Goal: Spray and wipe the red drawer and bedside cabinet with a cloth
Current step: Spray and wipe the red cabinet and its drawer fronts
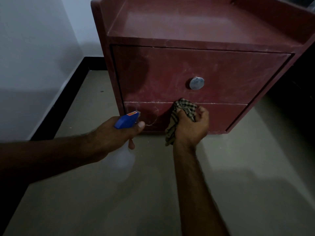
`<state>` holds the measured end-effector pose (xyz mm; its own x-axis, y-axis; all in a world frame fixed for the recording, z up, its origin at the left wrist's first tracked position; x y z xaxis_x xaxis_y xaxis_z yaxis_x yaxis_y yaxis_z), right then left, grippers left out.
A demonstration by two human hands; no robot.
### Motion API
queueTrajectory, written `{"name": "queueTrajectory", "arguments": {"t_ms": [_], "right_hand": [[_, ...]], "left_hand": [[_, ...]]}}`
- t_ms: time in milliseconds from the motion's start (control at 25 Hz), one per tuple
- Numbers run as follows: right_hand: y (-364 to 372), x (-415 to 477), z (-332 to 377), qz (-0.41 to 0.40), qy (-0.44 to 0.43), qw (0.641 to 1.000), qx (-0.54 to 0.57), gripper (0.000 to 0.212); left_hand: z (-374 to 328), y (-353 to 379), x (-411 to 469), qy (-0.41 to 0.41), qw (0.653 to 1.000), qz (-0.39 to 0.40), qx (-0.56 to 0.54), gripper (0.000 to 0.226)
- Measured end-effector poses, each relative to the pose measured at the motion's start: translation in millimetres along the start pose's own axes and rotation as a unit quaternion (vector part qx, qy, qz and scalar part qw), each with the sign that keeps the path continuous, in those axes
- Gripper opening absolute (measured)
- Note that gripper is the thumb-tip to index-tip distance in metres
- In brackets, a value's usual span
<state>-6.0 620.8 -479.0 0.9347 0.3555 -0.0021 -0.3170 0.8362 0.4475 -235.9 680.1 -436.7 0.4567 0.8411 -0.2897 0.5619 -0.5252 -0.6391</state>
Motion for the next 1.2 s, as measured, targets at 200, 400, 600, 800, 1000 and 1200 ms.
{"name": "queueTrajectory", "arguments": {"t_ms": [200, 400, 600, 800, 1000, 1200], "right_hand": [[23.5, -22.8, -7.1, 0.062, -0.015, 0.997, -0.051, 0.044], [12.3, -10.3, -12.7, 0.056, -0.003, 0.998, -0.02, 0.046], [23.5, -27.5, -23.5, 0.113, -0.012, 0.991, -0.072, 0.043], [-9.0, -13.8, -33.9, 0.024, -0.013, 0.997, -0.072, 0.045], [7.2, -30.9, -36.0, 0.07, -0.049, 0.99, -0.113, 0.049], [1.3, -24.0, -42.1, 0.072, -0.031, 0.992, -0.102, 0.054]], "left_hand": [[4.1, 0.0, -1.0, 0.006, 1.0, 0.008, 0.01, 0.053], [2.4, 0.9, -0.5, 0.011, 1.0, 0.01, 0.01, 0.05], [7.5, -3.5, -0.9, 0.009, 1.0, 0.004, 0.01, 0.05], [12.7, -2.8, -0.6, 0.003, 1.0, 0.005, 0.011, 0.05], [17.8, -3.5, 0.1, -0.005, 1.0, 0.003, 0.017, 0.059], [13.4, -0.8, -0.2, -0.006, 1.0, 0.007, 0.011, 0.051]]}}
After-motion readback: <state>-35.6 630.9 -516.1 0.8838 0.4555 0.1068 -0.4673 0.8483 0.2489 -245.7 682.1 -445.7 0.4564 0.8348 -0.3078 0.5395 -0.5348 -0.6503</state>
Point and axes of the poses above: each hand's wrist, its own x-axis towards the middle knuckle, its own y-axis out of the palm, z = x × y, the point moved 6 cm from there along x, towards the middle knuckle, and after that the axes turned 12 degrees about x, right-handed, at the moved point
